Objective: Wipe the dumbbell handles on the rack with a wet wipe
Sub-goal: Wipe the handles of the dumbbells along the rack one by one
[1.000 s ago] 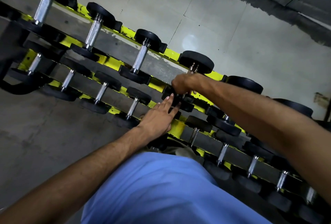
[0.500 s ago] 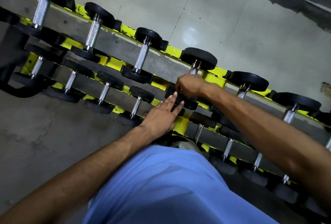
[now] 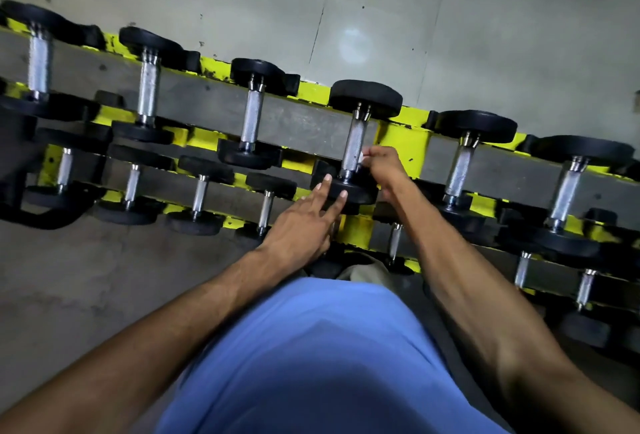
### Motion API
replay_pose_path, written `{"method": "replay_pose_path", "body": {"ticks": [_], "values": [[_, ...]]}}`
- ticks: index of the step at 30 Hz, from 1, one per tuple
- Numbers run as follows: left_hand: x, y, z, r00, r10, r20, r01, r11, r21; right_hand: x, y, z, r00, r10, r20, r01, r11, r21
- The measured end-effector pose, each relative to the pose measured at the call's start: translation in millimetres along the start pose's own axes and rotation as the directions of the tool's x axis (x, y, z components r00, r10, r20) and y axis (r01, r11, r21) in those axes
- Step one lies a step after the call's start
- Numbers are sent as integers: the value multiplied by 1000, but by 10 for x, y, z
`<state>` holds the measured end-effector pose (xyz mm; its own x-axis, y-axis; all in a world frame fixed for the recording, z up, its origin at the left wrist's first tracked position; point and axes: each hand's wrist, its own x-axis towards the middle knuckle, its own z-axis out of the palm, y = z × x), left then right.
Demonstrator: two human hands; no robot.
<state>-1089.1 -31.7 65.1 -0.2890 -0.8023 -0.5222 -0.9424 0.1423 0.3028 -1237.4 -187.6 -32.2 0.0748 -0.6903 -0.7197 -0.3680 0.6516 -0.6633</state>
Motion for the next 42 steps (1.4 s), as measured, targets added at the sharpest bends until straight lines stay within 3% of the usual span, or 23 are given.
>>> {"method": "replay_pose_path", "body": {"ticks": [2,4,6,7,10,13,15,17,18,20,22,23,25,28,30,32,34,39,42], "values": [[-7,-17,-41,1000,14,18,-14,1000,15,131,-194,9,997,66,42,-76,950,301],[2,-27,-72,1000,23,18,-24,999,31,252,-364,32,978,125,167,-201,782,590],[14,-29,-78,999,28,30,-29,999,28,327,-467,52,960,107,260,-272,592,759],[15,-29,-69,999,31,37,-32,999,27,332,-490,56,961,97,261,-270,547,792],[25,-60,-41,998,49,40,-50,998,38,303,-522,95,980,109,167,-199,578,791],[47,-102,-15,998,61,26,-62,998,31,268,-446,238,985,110,-130,31,636,771],[46,-115,15,998,65,14,-66,998,22,202,-346,298,914,-20,-406,274,768,580],[40,-125,50,998,66,18,-67,998,20,74,-243,303,775,-276,-569,426,893,147],[45,-134,59,997,70,20,-70,997,24,15,-210,284,692,-433,-578,473,877,-90],[54,-159,55,997,81,21,-81,996,28,-70,-204,225,547,-737,-398,537,673,-509],[55,-181,37,995,95,29,-96,995,39,-51,-204,156,451,-892,-44,497,292,-817],[53,-189,24,994,104,36,-105,993,46,-44,-234,120,445,-889,103,435,114,-893],[51,-202,-4,992,116,44,-119,991,58,-12,-295,85,504,-831,237,310,-82,-947],[64,-205,-27,992,125,31,-127,990,66,-123,-480,137,673,-687,272,226,-159,-961],[63,-184,-9,992,121,21,-122,991,54,-180,-559,208,783,-501,369,290,-231,-929],[52,-174,15,994,113,-1,-113,993,47,-227,-592,257,835,-289,468,425,-200,-883],[45,-190,25,993,111,-24,-111,993,32,-276,-631,229,826,-168,539,529,-99,-843],[20,-157,61,987,130,-98,-127,991,30,-460,-616,-33,750,-373,546,620,109,-777],[12,-14,44,976,157,-148,-155,988,26,-596,-526,-272,766,-440,468,614,285,-736]]}}
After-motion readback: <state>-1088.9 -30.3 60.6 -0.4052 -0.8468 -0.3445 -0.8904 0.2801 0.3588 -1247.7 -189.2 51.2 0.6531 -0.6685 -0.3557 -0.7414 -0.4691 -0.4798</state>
